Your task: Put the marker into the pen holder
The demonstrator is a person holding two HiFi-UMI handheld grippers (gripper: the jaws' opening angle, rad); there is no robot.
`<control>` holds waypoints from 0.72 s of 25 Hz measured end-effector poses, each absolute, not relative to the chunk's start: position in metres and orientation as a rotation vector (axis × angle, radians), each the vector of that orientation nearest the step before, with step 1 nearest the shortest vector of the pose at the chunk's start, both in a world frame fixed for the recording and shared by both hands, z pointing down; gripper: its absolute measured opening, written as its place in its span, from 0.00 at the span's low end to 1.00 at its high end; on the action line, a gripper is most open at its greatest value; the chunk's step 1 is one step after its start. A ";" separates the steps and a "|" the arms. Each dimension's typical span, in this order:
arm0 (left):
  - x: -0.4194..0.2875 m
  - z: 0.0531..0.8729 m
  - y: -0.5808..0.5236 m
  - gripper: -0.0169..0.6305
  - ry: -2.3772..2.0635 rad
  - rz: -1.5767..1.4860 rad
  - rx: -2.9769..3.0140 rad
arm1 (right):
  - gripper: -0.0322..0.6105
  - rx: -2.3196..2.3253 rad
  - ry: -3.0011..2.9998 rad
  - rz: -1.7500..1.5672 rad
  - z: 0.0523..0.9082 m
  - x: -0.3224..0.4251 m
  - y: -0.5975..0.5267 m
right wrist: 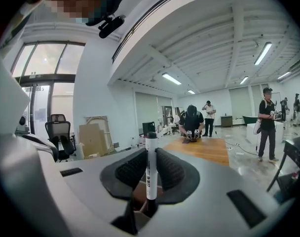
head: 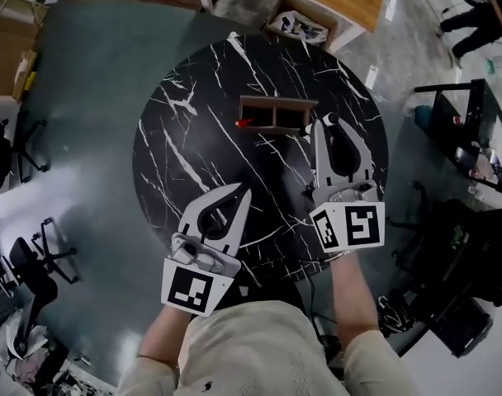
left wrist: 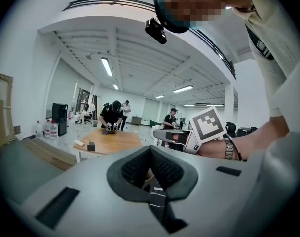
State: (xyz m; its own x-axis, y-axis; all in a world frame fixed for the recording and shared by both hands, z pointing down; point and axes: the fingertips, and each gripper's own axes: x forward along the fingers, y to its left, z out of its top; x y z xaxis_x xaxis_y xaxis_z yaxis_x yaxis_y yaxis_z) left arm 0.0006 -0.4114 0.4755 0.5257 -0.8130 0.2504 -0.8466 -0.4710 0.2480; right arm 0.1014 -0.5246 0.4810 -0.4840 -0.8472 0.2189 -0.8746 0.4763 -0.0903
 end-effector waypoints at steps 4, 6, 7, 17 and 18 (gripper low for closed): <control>-0.009 0.487 -0.414 0.04 -1.369 0.157 2.397 | 0.17 1.499 -2.556 0.255 0.498 0.095 -0.542; -0.014 0.491 -0.415 0.04 -1.374 0.160 2.382 | 0.17 1.495 -2.545 0.261 0.506 0.091 -0.548; -0.017 0.493 -0.415 0.04 -1.375 0.162 2.376 | 0.17 1.494 -2.536 0.266 0.510 0.090 -0.551; -0.026 0.495 -0.411 0.04 -1.386 0.147 2.364 | 0.17 1.507 -2.513 0.227 0.505 0.087 -0.549; -0.026 0.493 -0.409 0.04 -1.386 0.145 2.367 | 0.17 1.525 -2.522 0.228 0.498 0.089 -0.546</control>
State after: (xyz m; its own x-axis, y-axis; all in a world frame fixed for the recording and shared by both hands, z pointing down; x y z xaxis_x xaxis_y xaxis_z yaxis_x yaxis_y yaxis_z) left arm -0.0257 -0.4090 0.4927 0.5051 -0.8156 0.2821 -0.8564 -0.4334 0.2805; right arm 0.0886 -0.5463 0.4983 -0.4552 -0.8585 0.2361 -0.8869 0.4605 -0.0356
